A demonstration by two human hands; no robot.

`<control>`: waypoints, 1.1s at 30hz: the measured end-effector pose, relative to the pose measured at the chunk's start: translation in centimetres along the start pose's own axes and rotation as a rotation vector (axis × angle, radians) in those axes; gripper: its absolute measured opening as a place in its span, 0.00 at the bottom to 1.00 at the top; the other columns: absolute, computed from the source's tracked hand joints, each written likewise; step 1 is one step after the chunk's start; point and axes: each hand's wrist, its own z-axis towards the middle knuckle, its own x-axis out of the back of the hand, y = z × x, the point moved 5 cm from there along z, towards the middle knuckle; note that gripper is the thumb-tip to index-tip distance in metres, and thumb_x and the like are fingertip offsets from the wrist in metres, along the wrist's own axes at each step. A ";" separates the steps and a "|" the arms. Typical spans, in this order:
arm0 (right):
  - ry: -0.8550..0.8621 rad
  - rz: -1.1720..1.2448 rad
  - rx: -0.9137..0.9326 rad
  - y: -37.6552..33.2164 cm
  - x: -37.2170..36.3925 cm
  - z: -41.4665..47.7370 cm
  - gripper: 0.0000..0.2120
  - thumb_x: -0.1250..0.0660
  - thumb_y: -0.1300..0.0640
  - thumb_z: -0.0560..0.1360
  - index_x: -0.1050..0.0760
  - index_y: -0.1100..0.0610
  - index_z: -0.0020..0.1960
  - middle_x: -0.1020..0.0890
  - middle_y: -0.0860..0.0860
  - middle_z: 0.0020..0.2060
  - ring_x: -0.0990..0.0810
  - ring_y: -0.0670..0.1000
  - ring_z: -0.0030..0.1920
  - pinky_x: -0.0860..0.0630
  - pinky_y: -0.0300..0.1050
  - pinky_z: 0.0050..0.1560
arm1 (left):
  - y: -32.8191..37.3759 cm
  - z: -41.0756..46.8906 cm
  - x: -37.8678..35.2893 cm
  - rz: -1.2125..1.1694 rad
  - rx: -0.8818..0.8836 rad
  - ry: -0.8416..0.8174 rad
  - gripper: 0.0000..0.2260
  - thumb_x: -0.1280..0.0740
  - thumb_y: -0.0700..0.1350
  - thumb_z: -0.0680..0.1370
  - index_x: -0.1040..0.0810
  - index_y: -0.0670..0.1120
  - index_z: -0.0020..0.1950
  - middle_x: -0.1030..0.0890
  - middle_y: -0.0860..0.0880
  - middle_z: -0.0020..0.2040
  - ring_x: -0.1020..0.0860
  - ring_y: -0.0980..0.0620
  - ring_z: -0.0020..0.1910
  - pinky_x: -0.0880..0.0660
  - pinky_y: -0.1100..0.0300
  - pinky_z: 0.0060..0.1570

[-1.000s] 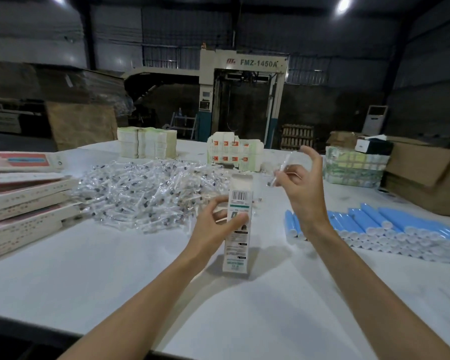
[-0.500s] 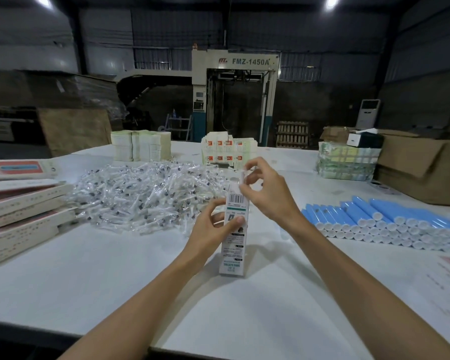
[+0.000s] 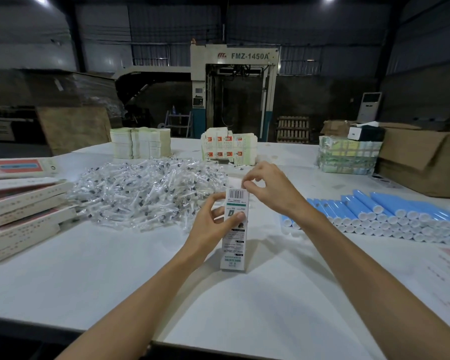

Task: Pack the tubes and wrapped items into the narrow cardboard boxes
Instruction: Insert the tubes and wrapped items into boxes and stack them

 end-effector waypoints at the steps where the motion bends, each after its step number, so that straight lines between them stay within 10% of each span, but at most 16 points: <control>1: -0.030 -0.018 -0.006 0.1 -0.1 0.0 0.06 0.33 0.51 0.82 0.18 0.44 0.49 0.23 0.46 0.54 0.27 0.46 0.56 0.30 0.46 0.56 | 0.0 0.0 -0.1 0.000 0.001 0.000 0.26 0.20 0.47 0.77 0.27 0.53 0.71 0.11 0.49 0.58 0.12 0.47 0.56 0.17 0.61 0.47; 6: 0.165 0.372 -0.101 0.9 0.5 -1.7 0.10 0.34 0.50 0.83 0.21 0.44 0.64 0.21 0.43 0.58 0.22 0.39 0.55 0.26 0.30 0.50 | 0.3 -0.2 -0.1 -0.004 -0.019 0.004 0.30 0.21 0.47 0.78 0.33 0.60 0.73 0.11 0.49 0.56 0.12 0.48 0.53 0.17 0.63 0.46; 13: 0.148 0.586 -0.068 1.4 -3.4 -6.2 0.21 0.29 0.55 0.82 0.28 0.45 0.73 0.17 0.44 0.58 0.17 0.45 0.59 0.21 0.39 0.59 | 0.7 -0.7 -0.8 0.051 -0.122 -0.067 0.33 0.23 0.46 0.80 0.35 0.63 0.78 0.12 0.48 0.60 0.13 0.47 0.57 0.15 0.55 0.52; 27: -0.089 0.862 -0.161 2.5 -3.5 -6.9 0.07 0.33 0.59 0.84 0.22 0.58 0.61 0.15 0.56 0.54 0.15 0.52 0.55 0.21 0.40 0.57 | -0.4 -0.5 -1.1 0.079 -0.030 -0.074 0.26 0.17 0.44 0.74 0.23 0.57 0.69 0.11 0.45 0.54 0.13 0.50 0.53 0.15 0.54 0.44; 33: 0.140 0.955 -0.295 4.3 -3.0 -6.7 0.08 0.35 0.54 0.85 0.27 0.54 0.63 0.12 0.55 0.45 0.13 0.57 0.46 0.17 0.46 0.47 | -0.9 -0.5 -1.8 0.114 0.024 -0.148 0.26 0.17 0.53 0.70 0.22 0.66 0.65 0.11 0.46 0.53 0.12 0.47 0.52 0.15 0.54 0.44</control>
